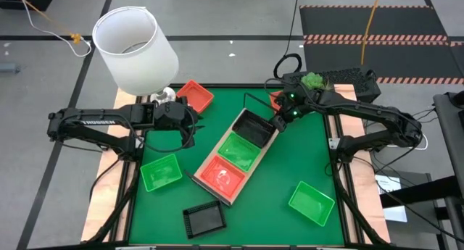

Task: Stack baskets on shelf by color
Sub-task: Stack the right black bin into the black bin on the shelf, then stack the right green bin into the green bin on the shelf

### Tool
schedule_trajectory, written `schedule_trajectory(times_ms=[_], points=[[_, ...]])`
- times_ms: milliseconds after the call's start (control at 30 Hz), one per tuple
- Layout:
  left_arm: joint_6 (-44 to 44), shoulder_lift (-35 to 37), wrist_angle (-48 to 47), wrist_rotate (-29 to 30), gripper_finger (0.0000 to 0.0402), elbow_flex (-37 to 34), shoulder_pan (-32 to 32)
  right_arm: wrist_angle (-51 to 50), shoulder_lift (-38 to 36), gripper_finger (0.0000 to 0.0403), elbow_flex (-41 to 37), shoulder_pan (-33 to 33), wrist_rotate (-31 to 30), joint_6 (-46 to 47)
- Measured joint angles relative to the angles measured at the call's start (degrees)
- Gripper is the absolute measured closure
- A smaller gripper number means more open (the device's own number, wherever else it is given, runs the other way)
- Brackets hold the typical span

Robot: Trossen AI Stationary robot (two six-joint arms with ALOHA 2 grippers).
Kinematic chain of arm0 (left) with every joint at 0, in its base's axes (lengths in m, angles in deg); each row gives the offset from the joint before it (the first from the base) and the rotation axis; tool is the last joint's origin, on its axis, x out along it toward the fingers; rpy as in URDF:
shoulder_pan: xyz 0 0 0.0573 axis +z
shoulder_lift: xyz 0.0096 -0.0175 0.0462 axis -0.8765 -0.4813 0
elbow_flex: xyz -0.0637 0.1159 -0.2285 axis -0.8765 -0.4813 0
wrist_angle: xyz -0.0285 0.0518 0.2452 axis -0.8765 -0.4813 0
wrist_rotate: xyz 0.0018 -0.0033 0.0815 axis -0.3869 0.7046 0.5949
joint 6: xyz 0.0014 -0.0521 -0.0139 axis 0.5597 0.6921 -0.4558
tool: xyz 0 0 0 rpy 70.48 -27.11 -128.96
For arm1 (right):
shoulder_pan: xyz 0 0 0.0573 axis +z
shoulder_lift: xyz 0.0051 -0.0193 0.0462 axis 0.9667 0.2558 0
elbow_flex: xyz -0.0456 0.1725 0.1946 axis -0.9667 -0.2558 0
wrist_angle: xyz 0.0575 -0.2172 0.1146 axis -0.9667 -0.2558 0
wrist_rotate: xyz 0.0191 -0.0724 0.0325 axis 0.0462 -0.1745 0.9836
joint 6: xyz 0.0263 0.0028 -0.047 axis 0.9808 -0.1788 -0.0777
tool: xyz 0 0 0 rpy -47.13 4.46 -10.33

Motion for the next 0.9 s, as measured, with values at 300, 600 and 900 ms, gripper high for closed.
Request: schedule_trajectory(times_ms=[300, 600, 900], points=[[-0.2, 0.0, 0.0, 0.0, 0.0254, 0.0, 0.0, 0.2, -1.1, 0.0363, -0.1, 0.2, -3.1, -2.7], [-0.6, 0.0, 0.0, 0.0, 0.0254, 0.0, 0.0, 0.1, -5.6, 0.0363, 0.0, 9.4, -8.3, -4.2], [-0.6, 0.0, 0.0, 0.0, 0.0254, 0.0, 0.0, -5.1, -7.8, 0.0363, 0.0, 29.9, -22.2, 6.4]])
